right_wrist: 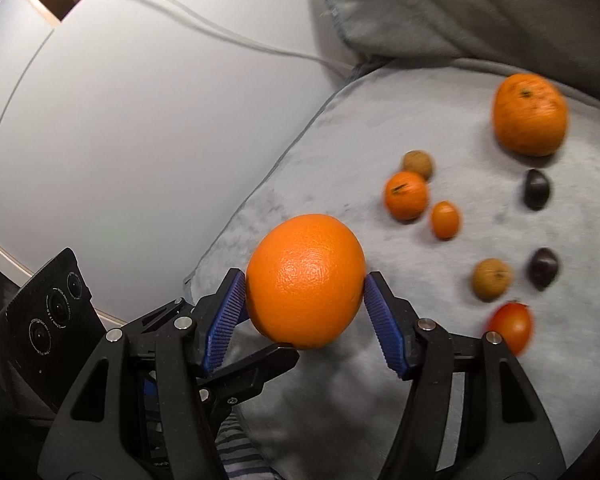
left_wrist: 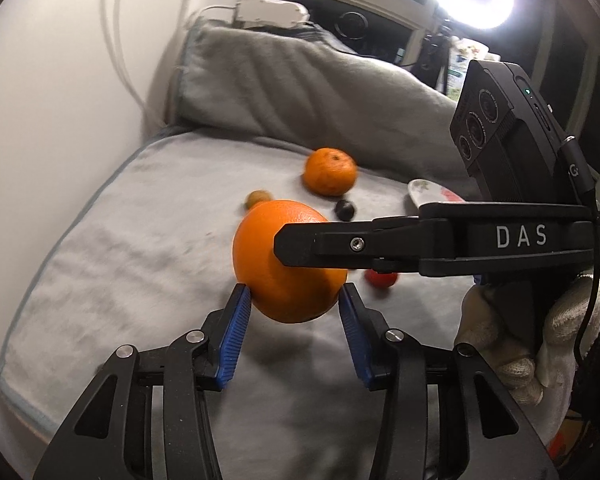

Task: Organize fruits
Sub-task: 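Lift the large orange with the right gripper and carry it over the plate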

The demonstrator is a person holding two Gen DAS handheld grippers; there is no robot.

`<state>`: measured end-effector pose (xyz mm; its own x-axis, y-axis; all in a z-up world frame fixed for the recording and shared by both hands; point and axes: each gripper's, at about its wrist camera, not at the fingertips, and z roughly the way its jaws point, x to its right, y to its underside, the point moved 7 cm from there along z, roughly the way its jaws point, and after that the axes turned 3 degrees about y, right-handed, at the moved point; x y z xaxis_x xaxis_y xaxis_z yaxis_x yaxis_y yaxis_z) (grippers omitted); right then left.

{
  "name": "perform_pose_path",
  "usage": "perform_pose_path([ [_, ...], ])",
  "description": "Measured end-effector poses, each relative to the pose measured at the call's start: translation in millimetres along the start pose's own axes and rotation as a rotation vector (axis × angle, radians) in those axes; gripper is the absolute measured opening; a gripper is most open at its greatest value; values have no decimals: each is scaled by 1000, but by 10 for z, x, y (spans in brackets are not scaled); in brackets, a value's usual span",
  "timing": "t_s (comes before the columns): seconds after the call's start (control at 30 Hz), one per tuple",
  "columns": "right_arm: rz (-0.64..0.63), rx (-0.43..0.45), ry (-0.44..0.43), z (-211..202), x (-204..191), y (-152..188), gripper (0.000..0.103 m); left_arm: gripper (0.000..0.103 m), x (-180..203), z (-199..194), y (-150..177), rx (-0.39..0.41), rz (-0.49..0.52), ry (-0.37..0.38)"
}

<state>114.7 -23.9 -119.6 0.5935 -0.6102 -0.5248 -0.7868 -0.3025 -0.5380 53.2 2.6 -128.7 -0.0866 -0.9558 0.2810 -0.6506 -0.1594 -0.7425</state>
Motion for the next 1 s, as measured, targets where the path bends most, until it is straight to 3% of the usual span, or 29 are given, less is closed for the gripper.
perform_pose_path([
  [0.57,125,197,133,-1163,915,92,64,44,1133,507,-400,10,181,186],
  [1.0,274,287,232,-1720,1779,217,64,45,1853,1085,-485,-55,256,282],
])
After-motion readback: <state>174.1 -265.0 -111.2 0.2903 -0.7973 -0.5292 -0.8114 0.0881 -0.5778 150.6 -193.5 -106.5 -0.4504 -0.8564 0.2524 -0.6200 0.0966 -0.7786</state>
